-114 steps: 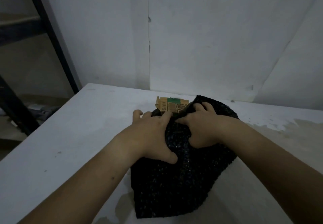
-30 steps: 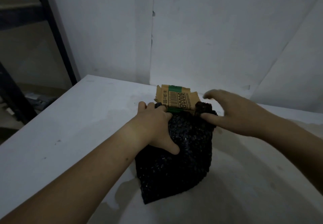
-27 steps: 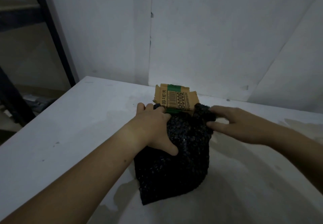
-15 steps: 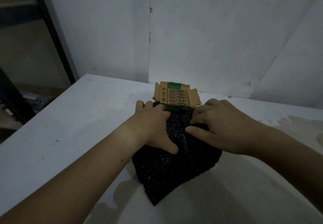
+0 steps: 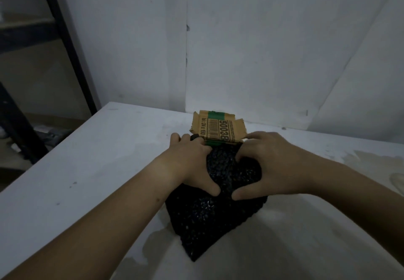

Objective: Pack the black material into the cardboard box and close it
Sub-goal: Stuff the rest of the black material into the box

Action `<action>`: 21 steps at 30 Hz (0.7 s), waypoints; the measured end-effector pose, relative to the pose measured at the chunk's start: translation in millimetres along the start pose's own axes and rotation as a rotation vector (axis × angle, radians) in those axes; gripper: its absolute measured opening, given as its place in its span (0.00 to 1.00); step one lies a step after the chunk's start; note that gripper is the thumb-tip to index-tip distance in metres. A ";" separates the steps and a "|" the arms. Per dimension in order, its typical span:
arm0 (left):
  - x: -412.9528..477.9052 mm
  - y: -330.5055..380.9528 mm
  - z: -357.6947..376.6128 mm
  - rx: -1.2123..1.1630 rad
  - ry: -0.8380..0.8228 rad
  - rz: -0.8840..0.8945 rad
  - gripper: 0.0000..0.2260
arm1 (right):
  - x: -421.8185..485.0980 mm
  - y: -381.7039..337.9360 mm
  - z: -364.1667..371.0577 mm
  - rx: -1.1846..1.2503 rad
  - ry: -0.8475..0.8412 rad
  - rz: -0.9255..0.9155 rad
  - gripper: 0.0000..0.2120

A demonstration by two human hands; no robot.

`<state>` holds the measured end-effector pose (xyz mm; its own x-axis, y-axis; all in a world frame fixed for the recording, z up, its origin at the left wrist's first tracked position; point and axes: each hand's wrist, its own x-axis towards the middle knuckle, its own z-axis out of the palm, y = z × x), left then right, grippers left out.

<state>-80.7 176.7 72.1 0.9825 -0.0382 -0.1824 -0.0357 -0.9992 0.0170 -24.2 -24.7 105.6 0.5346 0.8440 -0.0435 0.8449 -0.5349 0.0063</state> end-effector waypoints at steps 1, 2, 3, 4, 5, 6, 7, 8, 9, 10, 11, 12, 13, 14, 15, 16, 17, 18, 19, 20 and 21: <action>0.0 0.1 0.1 0.002 -0.003 -0.002 0.44 | -3.4 1.2 -2.4 -0.003 0.022 -0.022 0.37; 0.2 0.0 0.5 0.003 -0.004 -0.002 0.45 | -6.1 1.5 -4.8 -0.030 0.004 -0.033 0.38; 0.4 -0.4 1.1 0.004 -0.006 -0.001 0.46 | -8.0 1.5 -6.2 -0.065 -0.042 -0.035 0.40; 0.6 -0.6 1.4 0.008 -0.008 0.000 0.46 | -8.8 0.9 -6.1 -0.095 -0.094 -0.032 0.41; 1.1 -0.9 1.6 0.011 -0.008 0.002 0.47 | -7.7 -0.2 -4.1 -0.120 -0.140 -0.031 0.42; 1.3 -1.4 2.1 0.012 -0.003 0.004 0.47 | -5.0 -2.9 -2.5 -0.143 -0.171 -0.035 0.40; 1.9 -1.7 2.4 0.009 0.002 0.007 0.46 | -1.4 -5.5 0.4 -0.166 -0.180 -0.048 0.38; 2.0 -1.5 2.6 0.003 0.007 0.011 0.45 | 2.0 -7.6 3.7 -0.194 -0.177 -0.062 0.35; 2.2 -1.4 2.6 0.000 0.011 0.015 0.44 | 4.9 -7.9 7.3 -0.221 -0.175 -0.069 0.33; 2.1 -1.3 2.5 -0.001 0.011 0.016 0.44 | 6.8 -7.0 9.3 -0.239 -0.177 -0.067 0.33; 1.9 -1.5 2.5 -0.002 0.006 0.014 0.44 | 7.5 -4.2 11.4 -0.231 -0.180 -0.065 0.33; 1.4 -1.7 2.5 -0.004 0.000 0.012 0.44 | 6.1 -1.3 11.3 -0.195 -0.184 -0.071 0.33; 1.0 -2.2 2.6 -0.005 -0.004 0.011 0.44 | 2.5 1.9 9.9 -0.128 -0.179 -0.084 0.33; 0.4 -2.5 2.6 -0.006 -0.007 0.010 0.44 | -2.7 4.9 6.5 -0.033 -0.153 -0.093 0.34; 0.3 -2.9 2.4 -0.007 -0.008 0.010 0.44 | -9.8 8.0 2.1 0.088 -0.108 -0.068 0.35; 0.1 -3.1 2.4 -0.008 -0.009 0.010 0.44 | -18.2 11.2 -2.1 0.202 -0.049 -0.010 0.37; 0.4 -3.0 2.4 -0.010 -0.012 0.011 0.44 | -27.5 15.6 -4.5 0.276 0.020 0.050 0.37; 0.2 -2.9 2.5 -0.013 -0.015 0.012 0.44 | -36.2 19.1 -4.8 0.291 0.069 0.097 0.35; 0.1 -3.1 2.6 -0.019 -0.018 0.015 0.45 | -43.3 21.5 -2.9 0.268 0.078 0.131 0.31; 0.1 -3.4 2.7 -0.027 -0.020 0.018 0.45 | -48.6 21.9 1.3 0.265 0.074 0.144 0.25; 0.0 -3.9 3.1 -0.037 -0.020 0.022 0.46 | -51.2 21.1 7.9 0.290 0.076 0.136 0.20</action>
<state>-81.1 180.6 69.0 0.9777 -0.0605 -0.2012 -0.0498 -0.9971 0.0574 -33.9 -79.5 100.1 0.6514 0.7586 0.0127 0.7310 -0.6231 -0.2781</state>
